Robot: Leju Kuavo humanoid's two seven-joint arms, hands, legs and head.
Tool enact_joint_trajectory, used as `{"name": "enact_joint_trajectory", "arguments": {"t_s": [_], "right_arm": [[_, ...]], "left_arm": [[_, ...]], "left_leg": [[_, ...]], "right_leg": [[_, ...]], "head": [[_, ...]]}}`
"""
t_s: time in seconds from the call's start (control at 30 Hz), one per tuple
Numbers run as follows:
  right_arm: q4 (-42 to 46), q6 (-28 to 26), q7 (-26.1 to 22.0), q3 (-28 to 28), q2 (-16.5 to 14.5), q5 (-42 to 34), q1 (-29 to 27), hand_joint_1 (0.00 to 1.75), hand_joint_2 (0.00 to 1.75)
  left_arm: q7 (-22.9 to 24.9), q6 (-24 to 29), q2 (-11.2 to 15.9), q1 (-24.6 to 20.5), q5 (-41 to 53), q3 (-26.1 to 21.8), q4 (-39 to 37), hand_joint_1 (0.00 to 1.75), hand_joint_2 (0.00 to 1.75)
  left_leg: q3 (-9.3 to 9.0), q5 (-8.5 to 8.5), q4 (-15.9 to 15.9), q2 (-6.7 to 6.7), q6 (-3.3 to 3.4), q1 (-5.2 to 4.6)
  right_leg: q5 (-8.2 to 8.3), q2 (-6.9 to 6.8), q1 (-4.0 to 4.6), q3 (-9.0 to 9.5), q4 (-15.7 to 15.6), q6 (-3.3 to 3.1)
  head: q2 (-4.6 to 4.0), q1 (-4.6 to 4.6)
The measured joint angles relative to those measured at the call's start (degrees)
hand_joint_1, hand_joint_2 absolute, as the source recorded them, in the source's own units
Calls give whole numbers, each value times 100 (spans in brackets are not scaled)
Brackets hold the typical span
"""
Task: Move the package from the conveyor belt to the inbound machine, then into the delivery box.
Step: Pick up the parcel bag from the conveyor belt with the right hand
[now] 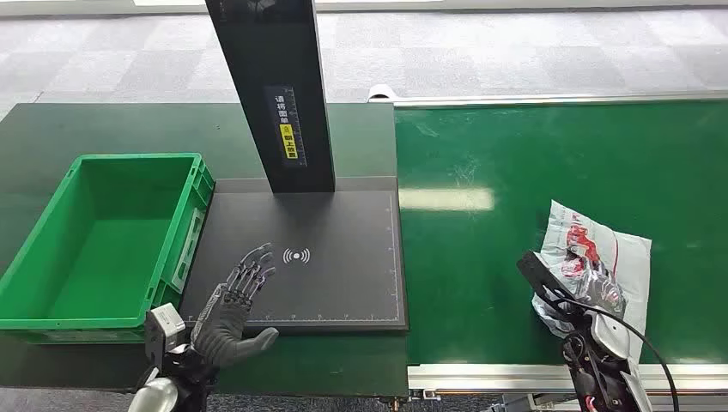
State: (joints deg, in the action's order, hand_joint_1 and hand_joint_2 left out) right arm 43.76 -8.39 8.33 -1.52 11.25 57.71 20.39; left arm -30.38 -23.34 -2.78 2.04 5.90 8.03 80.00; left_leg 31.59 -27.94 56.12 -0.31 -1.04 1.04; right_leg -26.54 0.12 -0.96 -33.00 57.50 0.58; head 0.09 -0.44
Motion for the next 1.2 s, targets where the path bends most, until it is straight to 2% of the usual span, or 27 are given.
{"name": "enact_joint_trajectory", "arguments": {"t_s": [0.2, 0.33, 0.47, 0.97, 1.1, 1.2], "right_arm": [[-106, 252, 140, -184, -7, 154, 32, 0, 175], [-173, 463, 195, -397, -7, 274, 60, 148, 175], [-228, 542, 197, -552, -7, 320, 116, 173, 175], [-341, 755, -306, -709, -90, 499, 341, 175, 175], [-342, 693, -770, -710, -115, 299, 352, 175, 175], [-243, 656, -1311, -714, -154, -95, 333, 175, 175]], "left_arm": [[13, 0, -33, 2, 26, -19, 0, 0, 175], [85, 9, -105, 11, 86, -49, 56, 0, 175], [184, 25, -185, 16, 136, -78, 151, 0, 175], [192, 33, -243, 112, 166, -176, 229, 0, 175], [144, 55, -239, 181, 158, -197, 297, 0, 175], [94, 67, -231, 241, 140, -220, 364, 0, 175]], "left_leg": [[-4, 1, 0, -1, 0, 1], [-5, 1, 2, -1, 1, 0], [-6, 1, 7, -1, 2, -1], [-19, 0, 8, -1, 2, 1], [-16, 0, 8, 1, 2, 1], [-12, 0, 7, 2, 2, 1]], "right_leg": [[0, -3, 1, 4, 0, 0], [0, -8, 0, 11, 0, 0], [0, -8, 0, 14, -1, 1], [1, -7, 1, 26, -1, 2], [1, -7, 1, 24, -1, 2], [1, -6, 1, 21, -1, 2]], "head": [[0, 0], [0, 1], [0, 1], [0, 2], [0, 2], [0, 2]]}}
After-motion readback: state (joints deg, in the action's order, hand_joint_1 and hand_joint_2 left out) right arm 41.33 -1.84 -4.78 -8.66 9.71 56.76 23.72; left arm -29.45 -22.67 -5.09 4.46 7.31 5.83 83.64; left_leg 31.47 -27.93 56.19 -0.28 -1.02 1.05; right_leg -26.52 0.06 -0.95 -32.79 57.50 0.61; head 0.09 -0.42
